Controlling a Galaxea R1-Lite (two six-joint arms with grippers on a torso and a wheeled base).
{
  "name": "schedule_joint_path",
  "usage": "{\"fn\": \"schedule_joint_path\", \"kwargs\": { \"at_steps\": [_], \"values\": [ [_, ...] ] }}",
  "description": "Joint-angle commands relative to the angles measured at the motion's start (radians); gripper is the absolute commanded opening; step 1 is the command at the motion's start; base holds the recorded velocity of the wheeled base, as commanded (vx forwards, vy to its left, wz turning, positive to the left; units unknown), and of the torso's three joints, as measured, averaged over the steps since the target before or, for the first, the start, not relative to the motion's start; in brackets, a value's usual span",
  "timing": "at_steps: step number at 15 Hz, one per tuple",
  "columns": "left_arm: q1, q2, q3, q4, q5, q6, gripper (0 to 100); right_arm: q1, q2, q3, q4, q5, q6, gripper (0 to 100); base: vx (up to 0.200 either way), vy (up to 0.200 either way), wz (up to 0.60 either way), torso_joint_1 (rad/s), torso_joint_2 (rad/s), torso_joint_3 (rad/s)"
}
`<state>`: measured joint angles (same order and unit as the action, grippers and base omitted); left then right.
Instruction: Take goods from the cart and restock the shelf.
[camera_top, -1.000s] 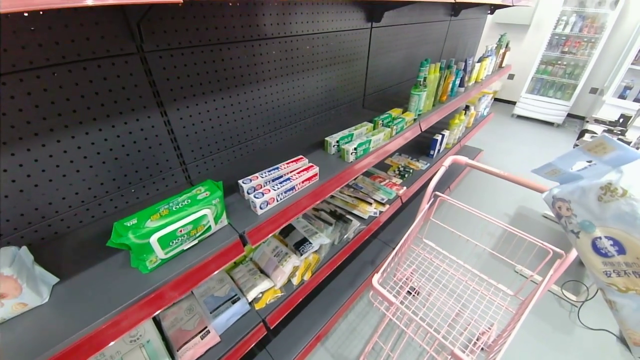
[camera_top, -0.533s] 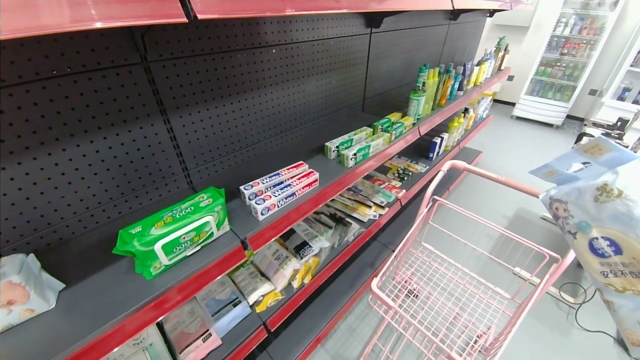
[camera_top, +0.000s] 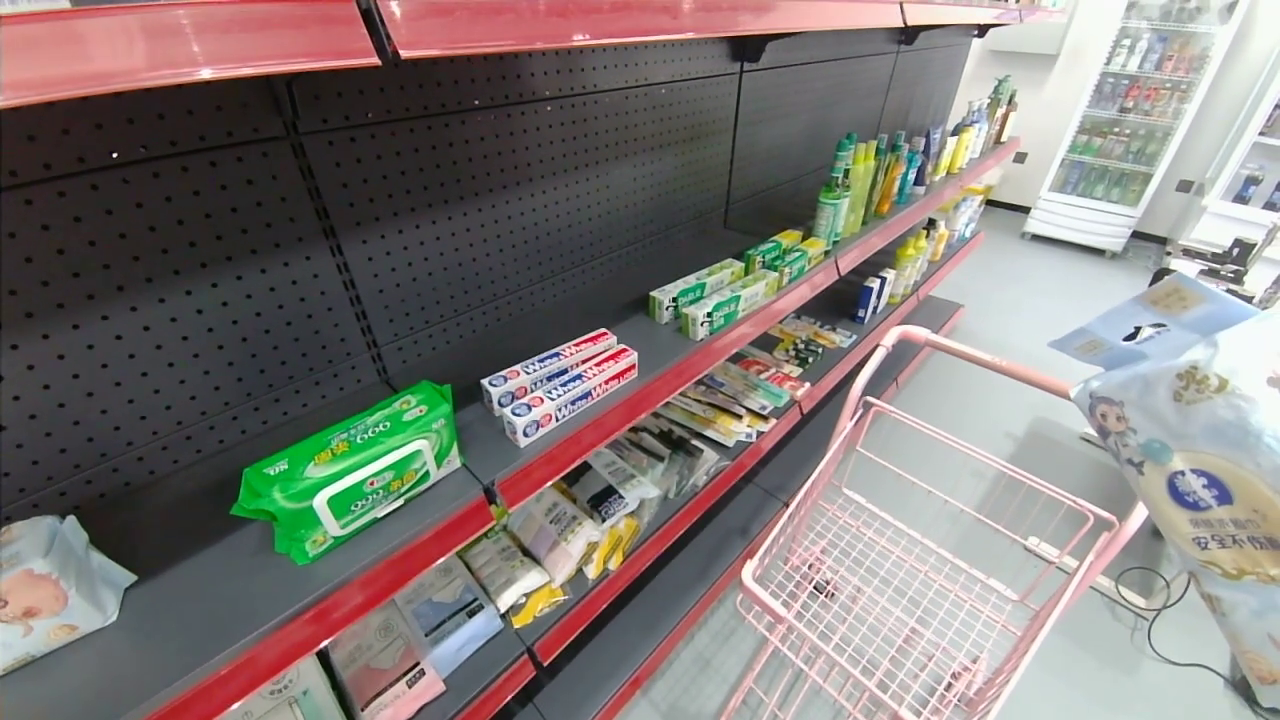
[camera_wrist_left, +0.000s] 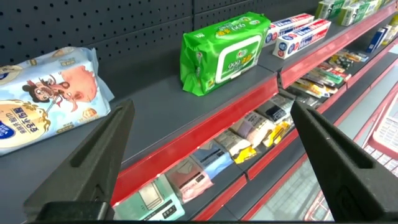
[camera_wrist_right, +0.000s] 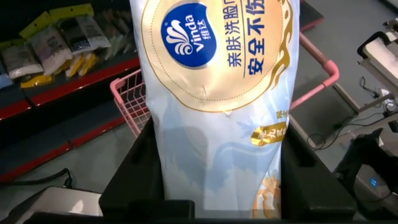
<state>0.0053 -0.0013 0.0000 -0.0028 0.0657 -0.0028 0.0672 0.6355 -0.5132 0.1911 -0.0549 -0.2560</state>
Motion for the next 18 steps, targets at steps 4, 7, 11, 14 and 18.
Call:
{"fn": "schedule_joint_path", "kwargs": {
  "at_steps": [4,7,11,14,18],
  "values": [
    [0.001,0.001,0.0,0.0,0.0,0.0,100,-0.001,0.006,0.001,0.002,-0.002,-0.005,0,0.0,0.0,0.45,0.005,0.0,0.002],
    [0.001,0.001,0.0,0.0,0.0,0.0,100,-0.001,0.006,0.002,0.002,-0.002,-0.005,0,0.0,0.0,0.6,0.007,0.0,-0.001],
    [0.001,0.001,0.0,0.0,0.0,0.0,100,-0.001,0.004,0.016,0.002,-0.002,-0.005,0,0.0,0.0,0.6,0.002,0.0,0.004],
    [0.001,0.001,0.0,0.0,0.0,0.0,100,-0.001,0.006,0.016,0.002,-0.002,-0.005,0,0.0,0.0,0.6,0.002,0.0,0.001],
    [0.001,0.001,0.0,0.0,0.0,0.0,100,-0.001,0.007,0.016,0.002,-0.002,-0.005,0,0.0,0.0,0.6,0.004,0.0,0.002]
  ]
}}
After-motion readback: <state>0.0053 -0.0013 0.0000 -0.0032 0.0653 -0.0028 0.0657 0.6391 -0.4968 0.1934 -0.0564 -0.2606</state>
